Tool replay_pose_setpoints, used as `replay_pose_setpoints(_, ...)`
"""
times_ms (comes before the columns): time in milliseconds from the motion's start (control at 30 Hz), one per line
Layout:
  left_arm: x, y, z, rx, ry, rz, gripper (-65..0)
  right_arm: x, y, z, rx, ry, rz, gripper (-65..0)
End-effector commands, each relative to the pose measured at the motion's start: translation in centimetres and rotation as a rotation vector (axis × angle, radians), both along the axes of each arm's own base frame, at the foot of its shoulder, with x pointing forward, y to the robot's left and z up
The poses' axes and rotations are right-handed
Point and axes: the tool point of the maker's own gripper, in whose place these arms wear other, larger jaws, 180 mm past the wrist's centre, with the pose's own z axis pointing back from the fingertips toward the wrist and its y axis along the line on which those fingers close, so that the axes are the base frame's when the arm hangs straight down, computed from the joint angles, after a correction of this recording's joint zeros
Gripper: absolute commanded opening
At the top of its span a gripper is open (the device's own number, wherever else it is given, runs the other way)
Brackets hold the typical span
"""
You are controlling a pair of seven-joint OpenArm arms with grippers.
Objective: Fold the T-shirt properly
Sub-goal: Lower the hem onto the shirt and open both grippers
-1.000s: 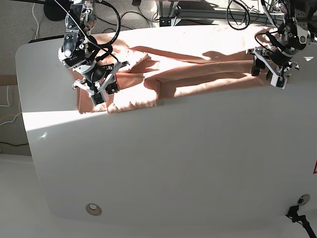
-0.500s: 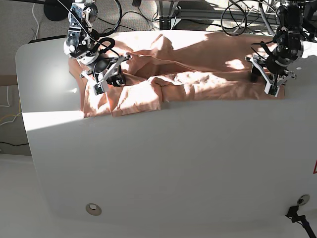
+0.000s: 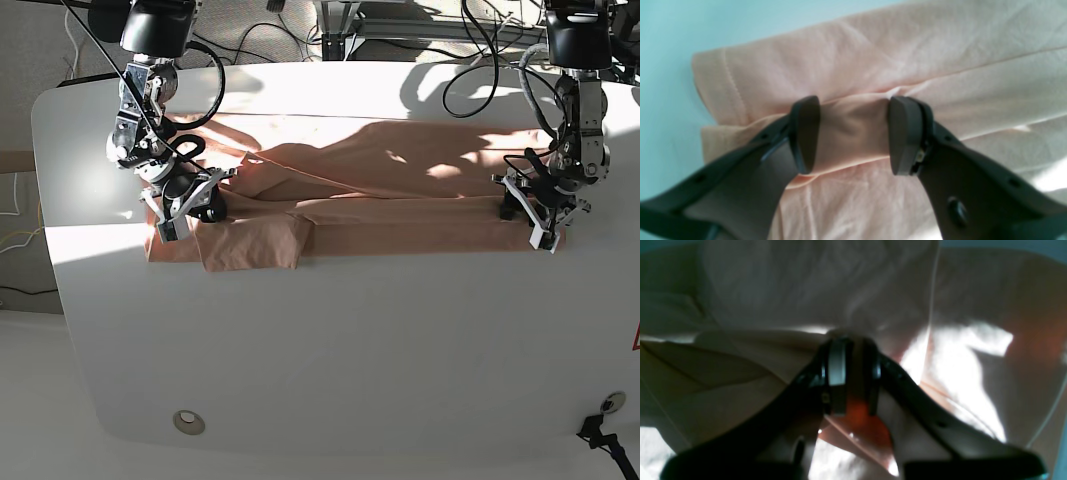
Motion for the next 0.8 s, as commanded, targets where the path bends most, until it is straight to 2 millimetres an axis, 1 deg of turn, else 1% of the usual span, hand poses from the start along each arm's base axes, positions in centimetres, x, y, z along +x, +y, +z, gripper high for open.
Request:
replay_pose_setpoints(0, -0.1, 1.7, 0.2, 0.065, 0.026, 0.020, -34.1, -0.6, -1.7, -1.0, -0.068, 0.059, -0.024, -56.2)
replay_pose_setpoints(67, 0.2, 1.6, 0.5, 0.059, 0.014, 0.019, -33.9, -0.7, -1.5, -0.9, -0.064, 0.057, -0.024, -56.2)
replay_pose_setpoints(133, 1.3, 1.5, 2.1, 0.061, -0.034, 0.018, -33.5, -0.7, -1.5, -0.9, -0.065, 0.057, -0.024, -56.2)
replay_pose_setpoints(200, 2.1, 2.1, 4.3, 0.028, -0.099, 0.050, -32.9, -0.7, -1.4, -1.0, -0.062, 0.057, -0.021, -56.2)
replay_pose_setpoints(267, 2.6, 2.7, 6.5, -0.038, -0.162, 0.093, -29.2, -0.6, -0.7, -1.0, -0.050, 0.055, -0.019, -56.2)
replay_pose_setpoints(333, 2.5, 3.4, 8.4, -0.100, -0.180, 0.088, -27.1, -0.6, -0.6, -1.0, -0.046, 0.055, -0.019, -56.2)
replay_pose_setpoints(367, 2.2, 3.7, 9.1, -0.135, -0.179, 0.080, -27.1, -0.6, -0.5, -1.0, -0.045, 0.055, -0.019, -56.2)
replay_pose_setpoints(400, 2.0, 4.1, 9.5, -0.162, -0.179, 0.086, -27.2, -0.6, -0.5, -1.0, -0.045, 0.055, -0.019, -56.2)
replay_pose_setpoints(500, 0.9, 6.4, 10.6, -0.226, -0.179, 0.155, -27.1, -0.7, -0.4, -1.1, -0.042, 0.058, -0.018, -56.2)
replay_pose_setpoints(533, 0.4, 7.1, 10.6, -0.236, -0.167, 0.180, -27.1, -0.7, -0.4, -1.1, -0.042, 0.058, -0.016, -56.2)
replay_pose_setpoints(633, -1.7, 8.6, 8.6, -0.251, -0.107, 0.224, -27.1, -0.6, -0.3, -1.0, -0.043, 0.054, -0.012, -56.2)
replay_pose_setpoints(700, -2.5, 8.9, 7.0, -0.269, -0.065, 0.222, -27.2, -0.6, -0.3, -1.0, -0.043, 0.054, -0.012, -56.2)
replay_pose_setpoints(767, -3.9, 8.8, 5.0, -0.292, -0.009, 0.223, -27.2, -0.6, -0.3, -1.0, -0.043, 0.054, -0.012, -56.2)
